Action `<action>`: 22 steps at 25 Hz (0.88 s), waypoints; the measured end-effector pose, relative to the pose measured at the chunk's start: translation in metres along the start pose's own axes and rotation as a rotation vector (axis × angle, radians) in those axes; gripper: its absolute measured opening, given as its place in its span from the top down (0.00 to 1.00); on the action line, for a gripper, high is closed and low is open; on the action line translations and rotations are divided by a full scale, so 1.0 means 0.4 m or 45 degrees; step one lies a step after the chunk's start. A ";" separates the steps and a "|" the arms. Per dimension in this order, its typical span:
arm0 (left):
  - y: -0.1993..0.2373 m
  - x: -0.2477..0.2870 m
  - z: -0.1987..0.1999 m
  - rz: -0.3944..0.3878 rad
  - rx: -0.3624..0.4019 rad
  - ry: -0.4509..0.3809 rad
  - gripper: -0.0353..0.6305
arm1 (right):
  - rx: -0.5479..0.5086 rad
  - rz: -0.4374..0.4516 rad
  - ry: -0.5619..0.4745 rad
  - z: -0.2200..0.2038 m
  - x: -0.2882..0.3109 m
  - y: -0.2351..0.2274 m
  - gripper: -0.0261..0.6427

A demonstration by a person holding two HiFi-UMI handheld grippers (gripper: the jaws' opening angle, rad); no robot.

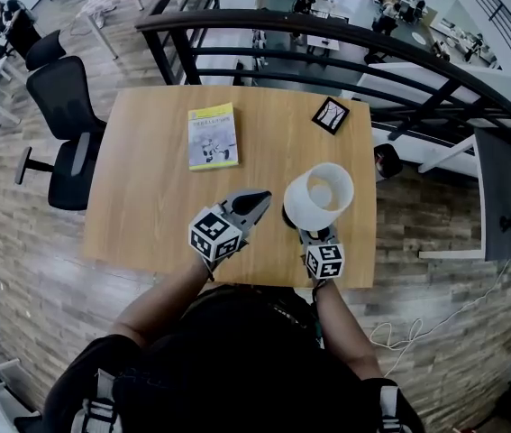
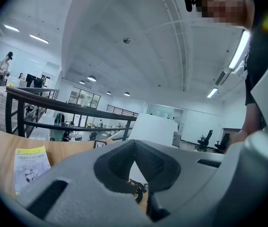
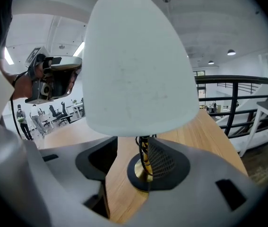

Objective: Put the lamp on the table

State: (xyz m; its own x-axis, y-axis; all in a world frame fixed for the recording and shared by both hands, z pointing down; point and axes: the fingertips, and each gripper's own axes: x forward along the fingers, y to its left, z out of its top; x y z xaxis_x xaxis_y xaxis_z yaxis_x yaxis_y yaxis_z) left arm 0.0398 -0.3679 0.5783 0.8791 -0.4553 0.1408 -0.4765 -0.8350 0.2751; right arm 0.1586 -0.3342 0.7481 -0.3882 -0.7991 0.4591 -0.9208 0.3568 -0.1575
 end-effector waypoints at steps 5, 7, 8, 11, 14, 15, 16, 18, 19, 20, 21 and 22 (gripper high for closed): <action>-0.040 -0.040 0.008 -0.028 0.020 -0.021 0.94 | -0.001 -0.037 -0.007 -0.005 -0.043 0.031 0.68; -0.056 -0.060 0.010 -0.039 0.028 -0.031 0.94 | -0.008 -0.054 -0.008 -0.010 -0.063 0.049 0.68; -0.066 -0.071 0.010 -0.043 0.031 -0.037 0.94 | -0.011 -0.063 -0.008 -0.013 -0.075 0.058 0.68; -0.093 -0.102 0.012 -0.053 0.041 -0.054 0.94 | -0.023 -0.090 -0.014 -0.022 -0.113 0.079 0.79; -0.115 -0.126 0.013 -0.056 0.042 -0.075 0.94 | -0.036 -0.084 -0.043 -0.015 -0.148 0.103 0.91; -0.121 -0.132 0.014 -0.056 0.040 -0.082 0.94 | -0.045 -0.078 -0.051 -0.008 -0.158 0.112 0.93; -0.127 -0.137 0.015 -0.056 0.037 -0.088 0.94 | -0.058 -0.073 -0.059 0.002 -0.167 0.122 0.93; -0.142 -0.143 0.018 -0.055 0.035 -0.100 0.94 | -0.075 -0.066 -0.083 0.031 -0.189 0.137 0.94; -0.151 -0.145 0.020 -0.056 0.035 -0.107 0.93 | -0.069 -0.061 -0.101 0.049 -0.202 0.141 0.94; -0.161 -0.146 0.023 -0.058 0.038 -0.114 0.94 | -0.055 -0.056 -0.124 0.071 -0.215 0.145 0.94; -0.170 -0.146 0.026 -0.060 0.040 -0.121 0.94 | -0.043 -0.051 -0.149 0.095 -0.227 0.149 0.94; -0.179 -0.146 0.028 -0.060 0.042 -0.127 0.94 | -0.041 -0.044 -0.172 0.121 -0.239 0.154 0.94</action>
State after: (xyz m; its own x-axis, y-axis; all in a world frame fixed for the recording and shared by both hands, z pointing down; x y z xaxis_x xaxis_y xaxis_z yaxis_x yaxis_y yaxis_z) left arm 0.0223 -0.2851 0.5398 0.8961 -0.4426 0.0327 -0.4363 -0.8651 0.2475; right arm 0.1372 -0.2593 0.6524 -0.3601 -0.8682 0.3415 -0.9328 0.3418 -0.1145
